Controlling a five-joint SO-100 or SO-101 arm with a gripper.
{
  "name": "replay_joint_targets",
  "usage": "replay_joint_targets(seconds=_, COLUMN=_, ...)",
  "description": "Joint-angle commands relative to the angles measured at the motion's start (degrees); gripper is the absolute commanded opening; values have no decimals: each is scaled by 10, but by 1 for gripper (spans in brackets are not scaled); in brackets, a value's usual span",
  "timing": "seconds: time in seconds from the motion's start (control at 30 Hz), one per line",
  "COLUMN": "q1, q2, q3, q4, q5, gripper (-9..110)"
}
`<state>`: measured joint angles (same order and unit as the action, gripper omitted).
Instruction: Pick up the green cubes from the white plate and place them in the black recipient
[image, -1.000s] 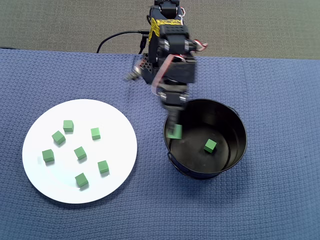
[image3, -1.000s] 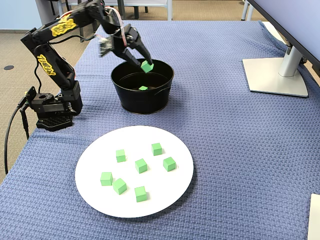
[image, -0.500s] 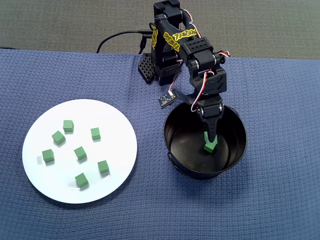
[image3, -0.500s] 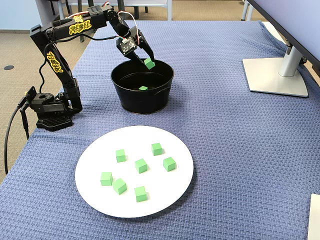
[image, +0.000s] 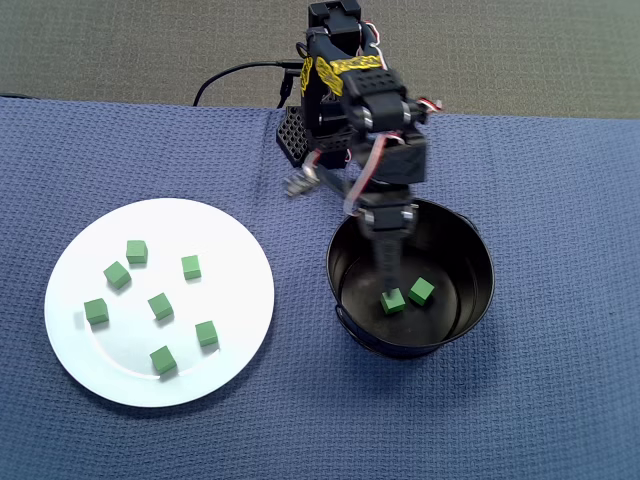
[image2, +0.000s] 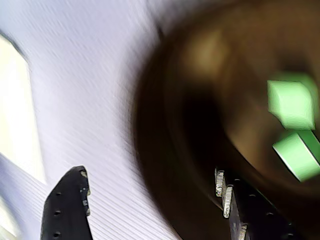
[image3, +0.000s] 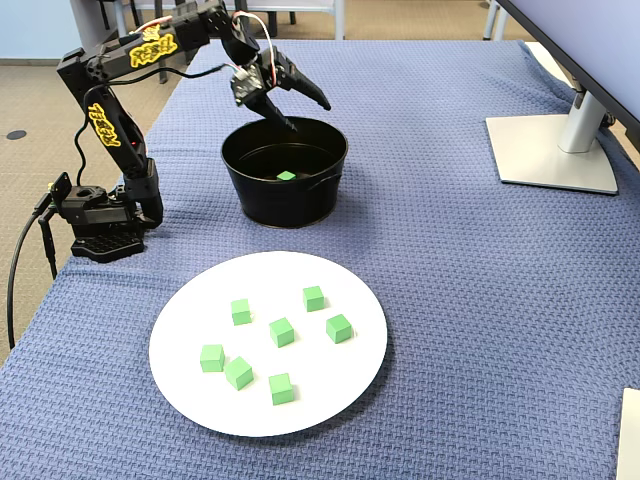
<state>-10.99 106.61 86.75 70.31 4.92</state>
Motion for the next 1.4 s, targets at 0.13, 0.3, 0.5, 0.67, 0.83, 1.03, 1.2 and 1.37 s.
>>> replay_joint_targets(seconds=0.13, q1=229, q2=-24, q3=-76, q4=88, q5=-59, gripper=14)
replay_joint_targets(seconds=0.3, q1=335, q2=-47, q3=18, q4=22, q5=-159, gripper=10)
replay_joint_targets(seconds=0.5, q1=418, q2=-86, q3=98, q4=-40, q5=-322, gripper=14)
replay_joint_targets(seconds=0.67, q1=460, q2=-100, q3=148, q4=-87, q5=-412, gripper=17)
replay_joint_targets(seconds=0.83, q1=468, q2=-116, q3=168, q4=-112, q5=-474, gripper=21)
replay_joint_targets(seconds=1.03, q1=481, q2=-151, q3=184, q4=-151, q5=-568, gripper=22)
replay_joint_targets(seconds=1.2, q1=489, q2=-177, q3=178, q4=-161, q5=-641, gripper=23)
replay_joint_targets(seconds=1.37, q1=503, q2=-191, q3=180, q4=-175, q5=-684, gripper=23)
